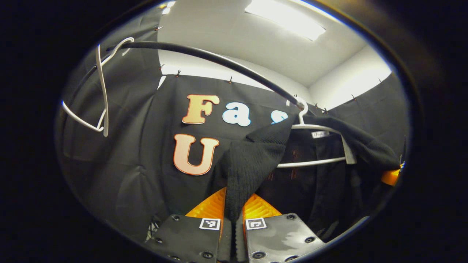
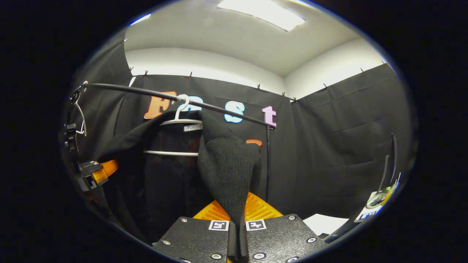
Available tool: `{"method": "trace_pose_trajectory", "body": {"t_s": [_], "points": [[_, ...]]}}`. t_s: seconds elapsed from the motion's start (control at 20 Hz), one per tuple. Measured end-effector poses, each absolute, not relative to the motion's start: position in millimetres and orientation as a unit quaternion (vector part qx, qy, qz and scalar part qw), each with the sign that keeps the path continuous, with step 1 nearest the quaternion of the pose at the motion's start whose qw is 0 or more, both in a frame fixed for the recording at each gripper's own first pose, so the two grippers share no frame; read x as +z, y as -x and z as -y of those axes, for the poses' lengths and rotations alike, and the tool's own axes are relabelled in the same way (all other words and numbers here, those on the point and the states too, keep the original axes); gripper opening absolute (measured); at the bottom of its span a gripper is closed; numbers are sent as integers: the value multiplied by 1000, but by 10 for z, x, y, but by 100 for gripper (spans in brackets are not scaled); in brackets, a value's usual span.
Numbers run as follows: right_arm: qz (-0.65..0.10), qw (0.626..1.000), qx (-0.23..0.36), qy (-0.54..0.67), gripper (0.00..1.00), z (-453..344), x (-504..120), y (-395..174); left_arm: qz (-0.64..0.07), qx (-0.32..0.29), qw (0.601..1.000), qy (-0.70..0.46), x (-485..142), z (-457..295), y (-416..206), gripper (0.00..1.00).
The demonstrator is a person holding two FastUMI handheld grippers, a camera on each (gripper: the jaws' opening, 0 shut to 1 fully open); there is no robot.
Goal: Grasp the clothes on the hanger with both hands and then place them into the laundry hamper below.
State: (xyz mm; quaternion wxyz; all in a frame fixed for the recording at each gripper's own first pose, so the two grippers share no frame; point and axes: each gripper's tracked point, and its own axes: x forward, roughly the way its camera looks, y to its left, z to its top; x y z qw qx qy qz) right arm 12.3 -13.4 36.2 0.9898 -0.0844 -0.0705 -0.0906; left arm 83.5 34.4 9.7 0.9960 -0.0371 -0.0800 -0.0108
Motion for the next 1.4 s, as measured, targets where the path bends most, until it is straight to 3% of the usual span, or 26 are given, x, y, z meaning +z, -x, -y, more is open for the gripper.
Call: {"method": "trace_pose_trajectory", "body": {"t_s": [0.4, 0.65, 0.7, 0.9, 1.15, 1.4], "points": [[120, 971, -118, 168, 2, 437, 1126, -154, 82, -10, 996, 38, 373, -376, -787, 11], [127, 959, -132, 214, 2, 698, 1696, -554, 86, -19, 996, 32, 394, -235, -803, 11], [129, 959, -134, 214, 2, 759, 1802, -673, 85, -22, 996, 25, 372, -223, -809, 14], [130, 960, -136, 206, 2, 911, 2044, -1040, 88, -39, 995, 21, 387, -110, -809, 11], [70, 957, -167, 226, 2, 1428, 1674, -1568, 115, 6, 993, 6, 603, -231, -840, 11], [22, 974, -142, 176, 3, 1398, 943, -1669, 143, 41, 988, -46, 825, -405, -953, 11]]}}
